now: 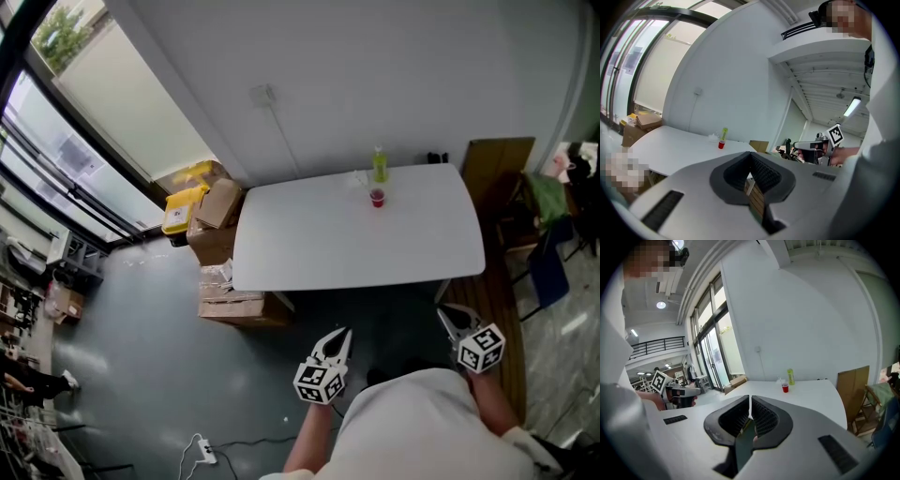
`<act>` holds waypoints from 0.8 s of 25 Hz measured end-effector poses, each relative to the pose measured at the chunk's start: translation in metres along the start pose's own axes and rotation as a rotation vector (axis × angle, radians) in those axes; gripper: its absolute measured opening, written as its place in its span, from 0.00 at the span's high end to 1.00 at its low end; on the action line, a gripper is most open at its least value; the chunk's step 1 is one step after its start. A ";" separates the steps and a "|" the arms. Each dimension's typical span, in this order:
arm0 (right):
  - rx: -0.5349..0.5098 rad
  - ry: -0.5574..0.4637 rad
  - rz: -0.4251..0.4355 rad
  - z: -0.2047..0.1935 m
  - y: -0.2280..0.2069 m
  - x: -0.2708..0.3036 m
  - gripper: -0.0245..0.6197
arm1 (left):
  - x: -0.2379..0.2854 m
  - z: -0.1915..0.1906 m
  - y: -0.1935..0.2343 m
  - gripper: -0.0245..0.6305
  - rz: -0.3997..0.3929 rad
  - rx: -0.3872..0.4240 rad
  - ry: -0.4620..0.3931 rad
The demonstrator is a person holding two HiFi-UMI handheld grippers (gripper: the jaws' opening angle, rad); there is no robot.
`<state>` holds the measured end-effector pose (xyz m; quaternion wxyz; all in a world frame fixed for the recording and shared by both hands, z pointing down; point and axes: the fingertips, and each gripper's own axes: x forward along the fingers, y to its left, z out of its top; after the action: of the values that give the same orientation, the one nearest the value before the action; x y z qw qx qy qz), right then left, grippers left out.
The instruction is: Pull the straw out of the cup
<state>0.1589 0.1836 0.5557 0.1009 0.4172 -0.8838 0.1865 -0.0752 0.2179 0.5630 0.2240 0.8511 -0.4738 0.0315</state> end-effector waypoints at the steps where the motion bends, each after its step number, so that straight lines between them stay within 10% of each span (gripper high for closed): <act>1: 0.003 -0.002 -0.003 -0.001 0.002 0.001 0.90 | -0.003 -0.001 0.002 0.96 -0.001 -0.001 0.001; 20: 0.009 0.006 0.030 0.017 -0.017 0.059 0.90 | 0.027 0.011 0.042 0.96 0.043 -0.031 0.001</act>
<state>0.1339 0.1253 0.5642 0.0990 0.4036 -0.8888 0.1934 -0.0963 0.1728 0.5749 0.2364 0.8372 -0.4922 0.0294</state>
